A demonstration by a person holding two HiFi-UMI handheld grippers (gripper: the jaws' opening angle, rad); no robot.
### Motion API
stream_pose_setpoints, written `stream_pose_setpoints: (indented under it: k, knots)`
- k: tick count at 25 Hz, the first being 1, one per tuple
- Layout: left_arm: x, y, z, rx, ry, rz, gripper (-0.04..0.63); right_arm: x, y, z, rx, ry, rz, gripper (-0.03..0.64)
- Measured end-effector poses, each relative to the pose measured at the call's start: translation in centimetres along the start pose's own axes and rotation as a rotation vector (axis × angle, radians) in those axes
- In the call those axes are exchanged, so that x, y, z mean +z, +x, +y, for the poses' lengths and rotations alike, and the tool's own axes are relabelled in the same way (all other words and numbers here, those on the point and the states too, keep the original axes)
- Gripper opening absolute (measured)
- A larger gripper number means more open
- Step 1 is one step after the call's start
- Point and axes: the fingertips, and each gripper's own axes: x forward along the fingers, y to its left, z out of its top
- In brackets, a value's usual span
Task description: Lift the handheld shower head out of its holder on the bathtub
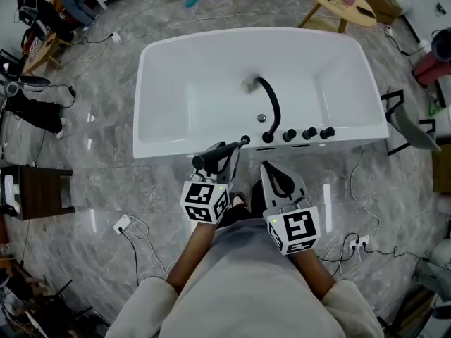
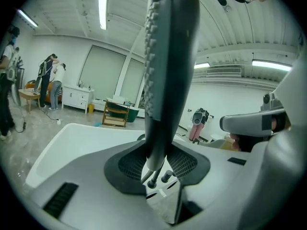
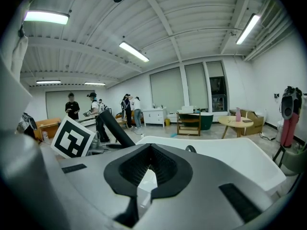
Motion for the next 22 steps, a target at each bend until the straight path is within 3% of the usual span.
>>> stream_pose_setpoints:
  k: [22]
  knots:
    - [5.1,-4.6,-0.9,-0.042,-0.027,-0.113,0.138,3.1,-1.2,2.2,-0.010,-0.049,-0.076,0.014]
